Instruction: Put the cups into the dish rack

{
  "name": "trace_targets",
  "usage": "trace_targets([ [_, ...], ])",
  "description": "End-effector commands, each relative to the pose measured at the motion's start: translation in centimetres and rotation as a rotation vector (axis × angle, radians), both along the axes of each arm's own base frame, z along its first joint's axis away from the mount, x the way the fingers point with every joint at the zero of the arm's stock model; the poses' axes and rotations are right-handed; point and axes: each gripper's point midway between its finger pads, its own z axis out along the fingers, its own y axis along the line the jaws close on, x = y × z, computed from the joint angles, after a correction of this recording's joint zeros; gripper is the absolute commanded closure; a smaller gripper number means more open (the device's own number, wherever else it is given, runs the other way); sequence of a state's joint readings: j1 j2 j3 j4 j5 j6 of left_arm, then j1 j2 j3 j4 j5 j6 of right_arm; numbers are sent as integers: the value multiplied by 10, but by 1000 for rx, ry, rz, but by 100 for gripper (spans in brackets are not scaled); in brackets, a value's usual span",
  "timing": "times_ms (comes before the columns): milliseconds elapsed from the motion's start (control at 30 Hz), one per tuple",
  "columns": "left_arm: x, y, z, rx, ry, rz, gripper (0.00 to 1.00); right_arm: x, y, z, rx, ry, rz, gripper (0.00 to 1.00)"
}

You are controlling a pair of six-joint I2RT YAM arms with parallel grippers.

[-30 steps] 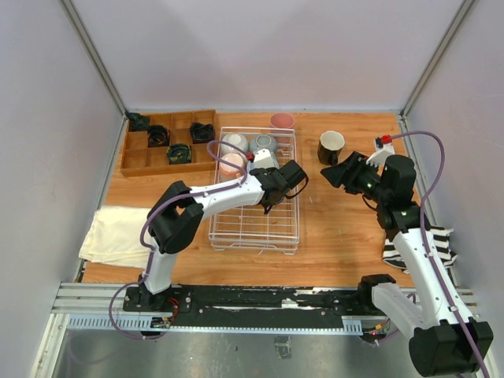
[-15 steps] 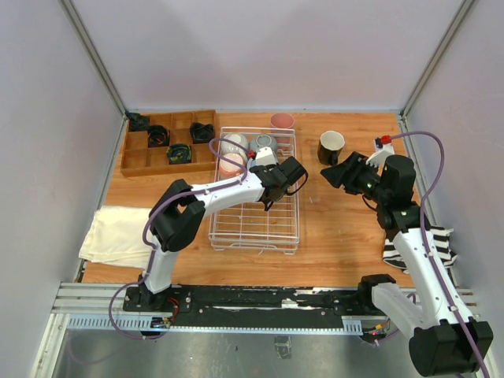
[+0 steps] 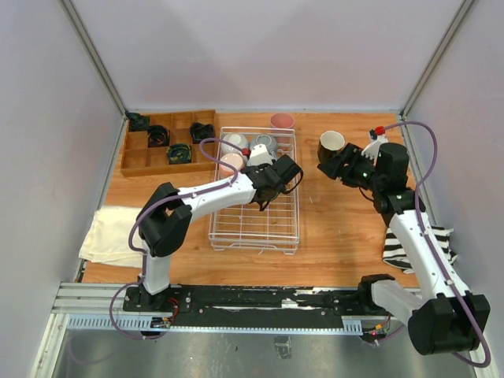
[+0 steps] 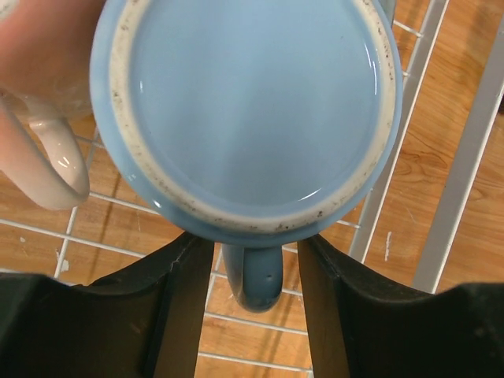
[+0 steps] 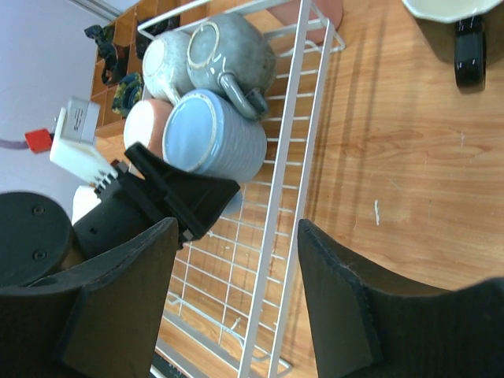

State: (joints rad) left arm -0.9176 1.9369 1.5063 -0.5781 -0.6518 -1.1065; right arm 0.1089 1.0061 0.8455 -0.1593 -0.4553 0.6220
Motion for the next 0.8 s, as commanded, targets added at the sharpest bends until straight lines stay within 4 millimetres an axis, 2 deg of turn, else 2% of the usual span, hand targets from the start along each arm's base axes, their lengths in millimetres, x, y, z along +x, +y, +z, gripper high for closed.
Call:
trace_targets([
  [0,-3,4,17,-42,-39,13,49,13,2,26,-34,-50,3,36],
  [100,-9,9,19,-45,-36,28,48,25,-5,28,-73,-27,-35,32],
  [267,-20,18,31,-72,-57,35,47,45,-32,19,-199,72,-159,22],
  [333,-23,23,38,-82,-63,38,47,52,-42,15,-266,113,-185,20],
  [467,-31,30,48,-99,-69,37,47,72,-60,12,-350,171,-224,20],
  [567,-36,36,64,-112,-101,37,46,86,-72,6,-355,209,-249,23],
  [667,-39,41,85,-142,-137,24,46,100,-82,-1,-366,240,-260,31],
  [767,-42,43,115,-174,-183,-23,46,113,-92,-8,-385,258,-272,34],
])
